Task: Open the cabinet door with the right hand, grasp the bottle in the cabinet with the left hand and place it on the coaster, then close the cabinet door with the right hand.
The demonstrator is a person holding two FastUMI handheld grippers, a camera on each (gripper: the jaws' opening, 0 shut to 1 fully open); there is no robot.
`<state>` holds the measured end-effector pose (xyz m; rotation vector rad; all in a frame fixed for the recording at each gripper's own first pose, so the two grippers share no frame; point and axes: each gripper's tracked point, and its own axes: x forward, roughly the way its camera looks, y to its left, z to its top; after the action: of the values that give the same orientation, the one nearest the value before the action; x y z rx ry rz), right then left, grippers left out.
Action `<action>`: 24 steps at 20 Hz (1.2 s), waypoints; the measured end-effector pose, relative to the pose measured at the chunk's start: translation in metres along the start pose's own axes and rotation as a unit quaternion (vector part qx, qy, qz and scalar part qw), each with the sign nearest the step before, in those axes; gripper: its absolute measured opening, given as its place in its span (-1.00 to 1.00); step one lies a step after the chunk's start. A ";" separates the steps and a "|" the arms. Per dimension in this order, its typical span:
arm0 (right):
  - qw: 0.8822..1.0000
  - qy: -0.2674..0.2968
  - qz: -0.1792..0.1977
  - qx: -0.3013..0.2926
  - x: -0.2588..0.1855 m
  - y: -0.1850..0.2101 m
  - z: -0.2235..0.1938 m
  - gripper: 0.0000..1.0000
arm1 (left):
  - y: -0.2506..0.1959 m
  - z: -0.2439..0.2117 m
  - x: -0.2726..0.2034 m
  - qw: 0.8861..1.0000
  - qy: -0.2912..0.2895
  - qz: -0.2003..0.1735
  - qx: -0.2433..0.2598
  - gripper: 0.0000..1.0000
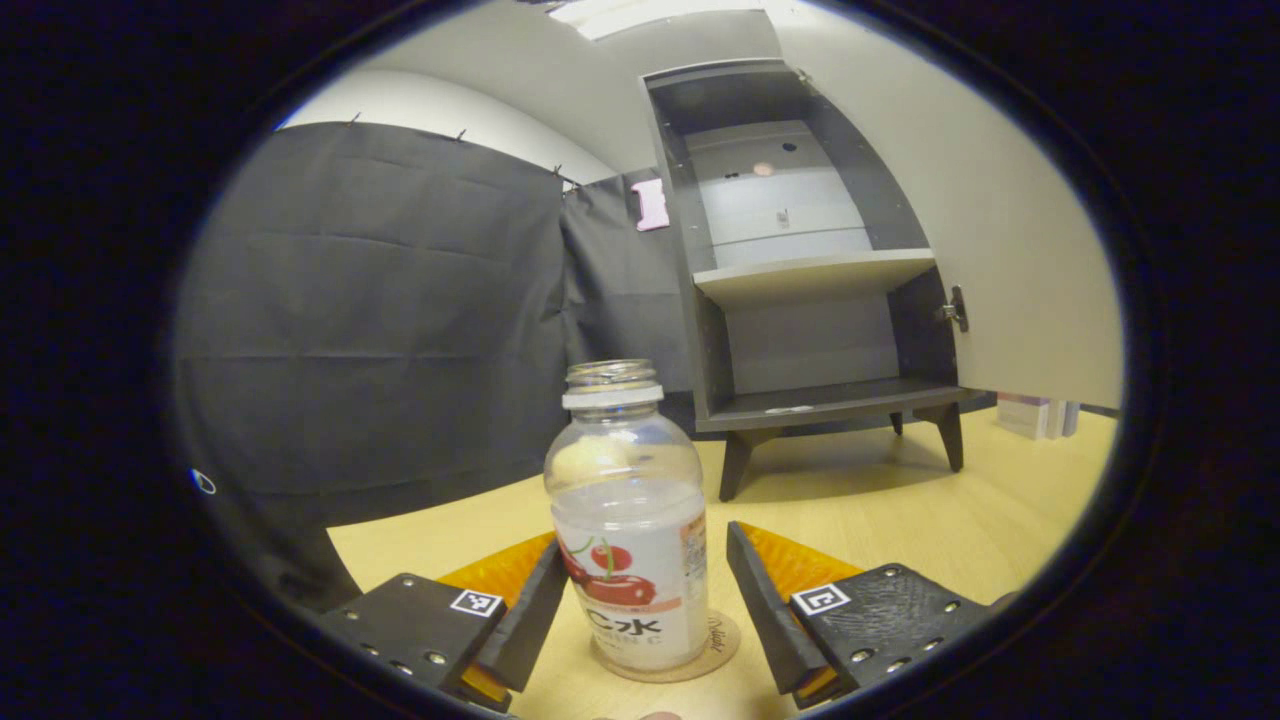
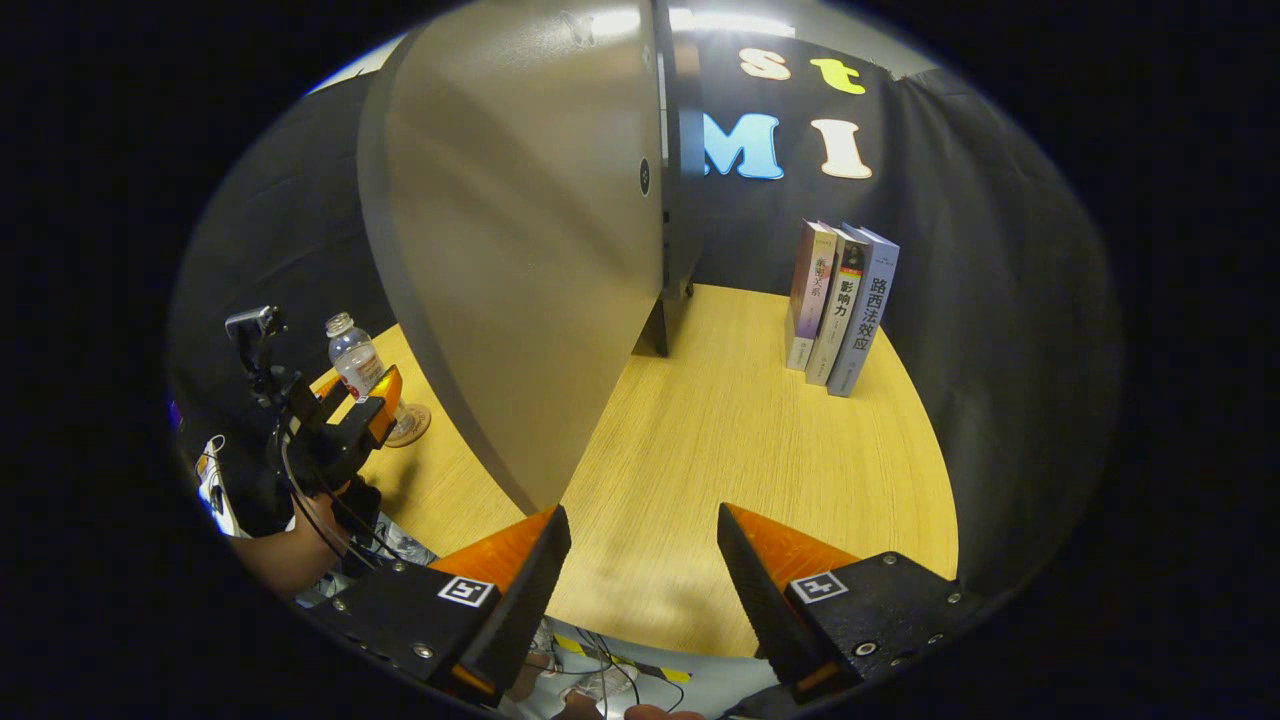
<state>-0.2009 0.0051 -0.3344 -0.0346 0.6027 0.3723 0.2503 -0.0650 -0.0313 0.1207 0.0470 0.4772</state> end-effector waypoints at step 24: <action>0.996 -0.074 -0.024 0.031 -0.039 -0.015 0.053 0.83 | 0.039 0.197 -0.022 0.994 -0.098 -0.039 0.014 0.77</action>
<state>-0.1967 -0.0147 -0.2701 0.0373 0.4653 0.3066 0.2270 -0.0616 0.1697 0.1920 -0.1338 0.3860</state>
